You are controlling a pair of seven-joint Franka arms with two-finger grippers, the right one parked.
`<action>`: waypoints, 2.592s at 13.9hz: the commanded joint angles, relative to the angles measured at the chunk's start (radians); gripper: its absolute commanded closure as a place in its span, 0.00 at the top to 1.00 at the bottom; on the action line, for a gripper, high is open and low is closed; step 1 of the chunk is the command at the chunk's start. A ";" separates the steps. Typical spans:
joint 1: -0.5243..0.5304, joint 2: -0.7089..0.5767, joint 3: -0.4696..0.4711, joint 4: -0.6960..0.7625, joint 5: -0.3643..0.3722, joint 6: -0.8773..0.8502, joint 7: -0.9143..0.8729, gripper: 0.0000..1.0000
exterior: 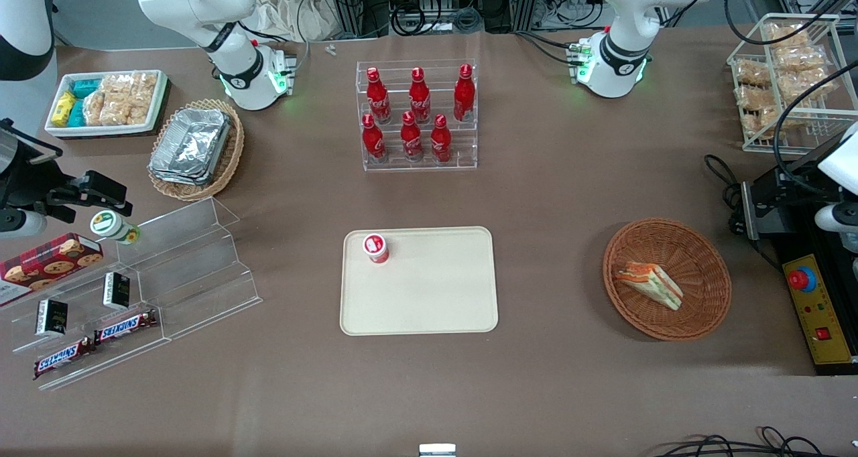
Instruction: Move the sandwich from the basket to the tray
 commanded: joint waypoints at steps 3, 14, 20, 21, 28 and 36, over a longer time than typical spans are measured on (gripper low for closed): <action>-0.014 -0.014 0.015 -0.001 -0.016 -0.019 -0.009 0.99; -0.014 0.014 0.015 -0.366 -0.098 0.300 -0.130 1.00; -0.034 0.095 0.011 -0.430 -0.109 0.535 -0.437 0.99; -0.038 0.115 0.011 -0.429 -0.109 0.564 -0.496 0.99; -0.029 0.239 0.012 -0.432 -0.109 0.682 -0.744 0.99; -0.005 0.296 0.014 -0.496 -0.108 0.793 -0.819 0.99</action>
